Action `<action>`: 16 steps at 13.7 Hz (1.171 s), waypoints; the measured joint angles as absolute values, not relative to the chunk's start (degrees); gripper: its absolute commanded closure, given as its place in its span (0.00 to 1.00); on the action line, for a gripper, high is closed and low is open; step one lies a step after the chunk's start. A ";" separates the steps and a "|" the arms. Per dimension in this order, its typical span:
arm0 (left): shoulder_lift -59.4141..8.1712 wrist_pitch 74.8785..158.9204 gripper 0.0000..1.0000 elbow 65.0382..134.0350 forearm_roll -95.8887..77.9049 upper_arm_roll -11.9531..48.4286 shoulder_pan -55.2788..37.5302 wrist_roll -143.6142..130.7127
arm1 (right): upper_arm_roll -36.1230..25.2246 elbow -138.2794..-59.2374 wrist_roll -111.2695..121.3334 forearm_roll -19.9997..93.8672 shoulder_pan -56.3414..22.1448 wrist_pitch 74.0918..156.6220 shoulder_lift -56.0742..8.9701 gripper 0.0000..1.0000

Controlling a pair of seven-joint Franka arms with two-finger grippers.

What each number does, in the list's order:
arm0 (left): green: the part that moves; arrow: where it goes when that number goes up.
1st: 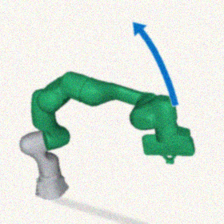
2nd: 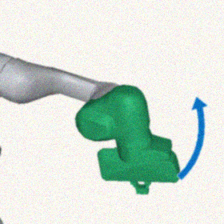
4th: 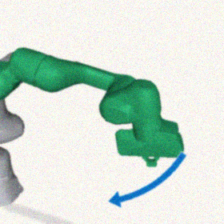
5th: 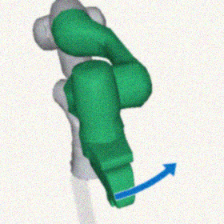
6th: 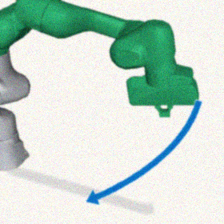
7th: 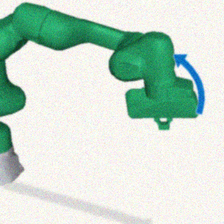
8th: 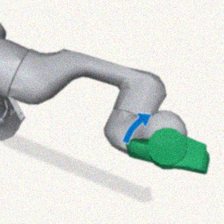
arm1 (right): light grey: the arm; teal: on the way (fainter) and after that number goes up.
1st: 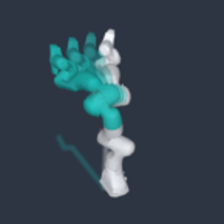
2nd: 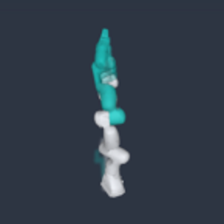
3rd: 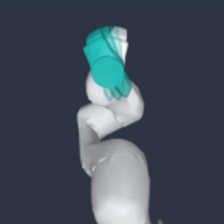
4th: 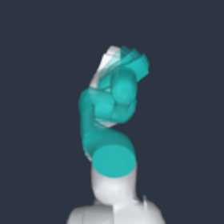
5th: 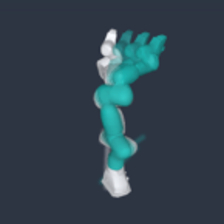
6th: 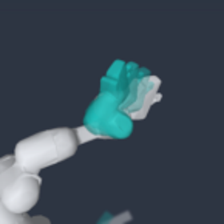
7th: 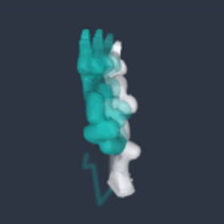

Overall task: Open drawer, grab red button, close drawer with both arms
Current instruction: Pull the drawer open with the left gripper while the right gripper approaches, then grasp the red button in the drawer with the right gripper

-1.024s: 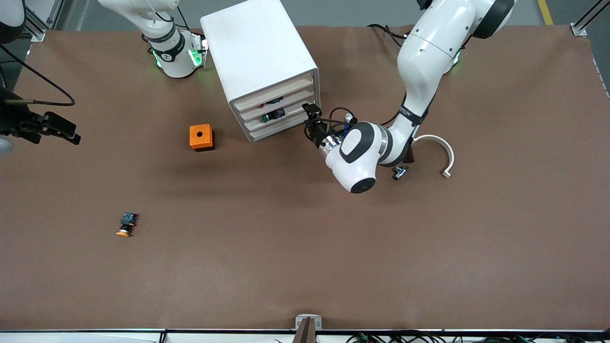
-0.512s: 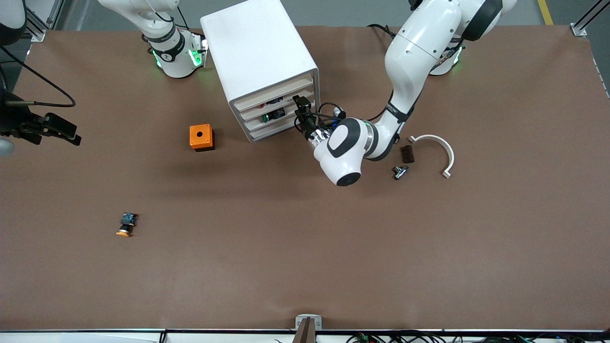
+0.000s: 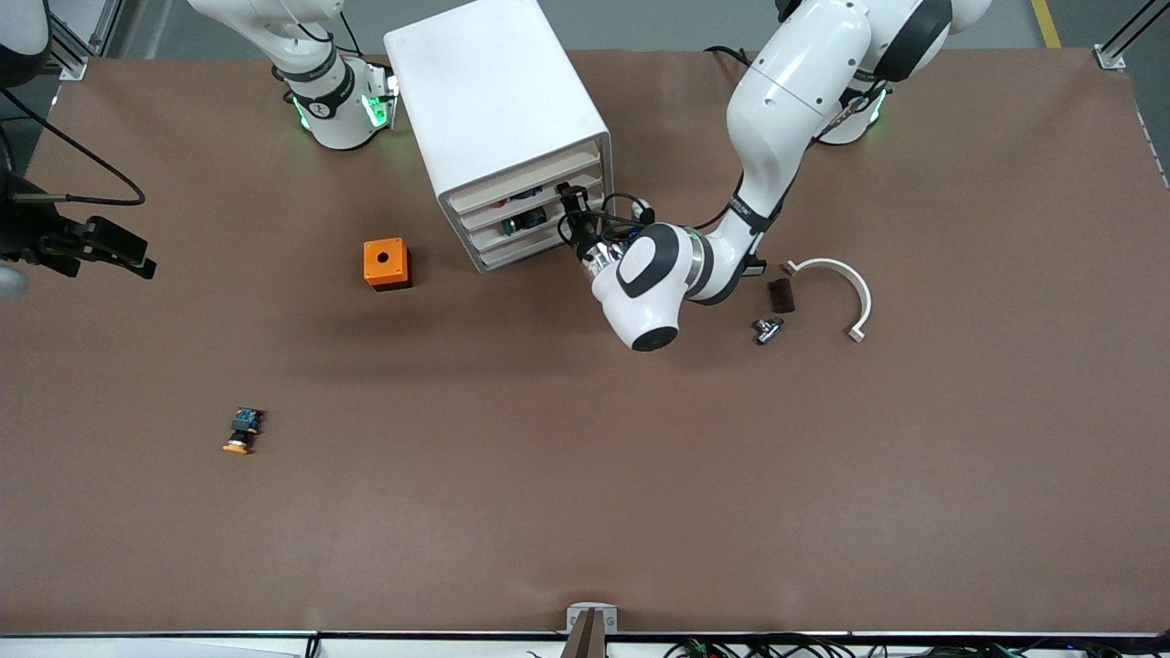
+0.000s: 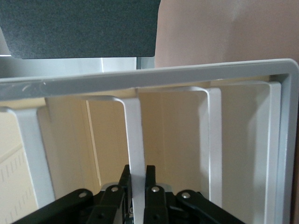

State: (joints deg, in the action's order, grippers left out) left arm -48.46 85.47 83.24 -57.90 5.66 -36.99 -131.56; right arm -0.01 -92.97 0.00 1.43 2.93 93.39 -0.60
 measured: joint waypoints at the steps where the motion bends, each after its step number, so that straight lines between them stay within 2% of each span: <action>1: -48.47 85.48 1.00 83.13 -57.90 5.52 -36.95 -131.56 | 0.01 -92.97 -0.01 1.43 2.92 93.39 -0.60 0.00; 5: -48.56 86.07 0.97 80.67 -57.82 3.78 -32.83 -131.26 | 0.12 -93.13 -4.73 1.43 1.82 93.39 -0.61 0.00; 8: -49.19 86.37 0.96 78.09 -57.54 2.71 -27.71 -129.30 | 0.24 -94.39 -13.73 1.45 -1.75 93.52 -0.68 0.00; 9: -49.35 86.36 0.93 77.43 -57.54 1.88 -27.06 -128.23 | 0.28 -94.95 -17.52 1.47 -3.42 93.67 -0.90 0.00; 10: -49.41 86.37 0.74 76.71 -57.54 1.14 -26.88 -127.53 | 0.32 -95.35 -21.72 1.48 -5.32 93.88 -1.29 0.00; 12: -49.43 87.12 0.24 75.75 -57.55 0.73 -27.03 -125.87 | 0.44 -95.63 -29.92 1.56 -9.45 94.87 -2.61 0.00; 13: -49.43 87.51 0.06 75.41 -57.55 0.73 -27.16 -124.91 | 0.48 -95.65 -33.31 1.81 -11.33 95.58 -3.33 0.00; 14: -49.43 87.58 0.01 75.19 -57.55 0.74 -27.30 -124.56 | 0.51 -95.66 -36.50 2.20 -12.91 96.37 -4.06 0.00; 16: -49.43 87.59 0.01 74.91 -57.40 0.72 -27.33 -123.71 | 0.55 -95.68 -42.54 2.65 -15.71 97.61 -5.30 0.00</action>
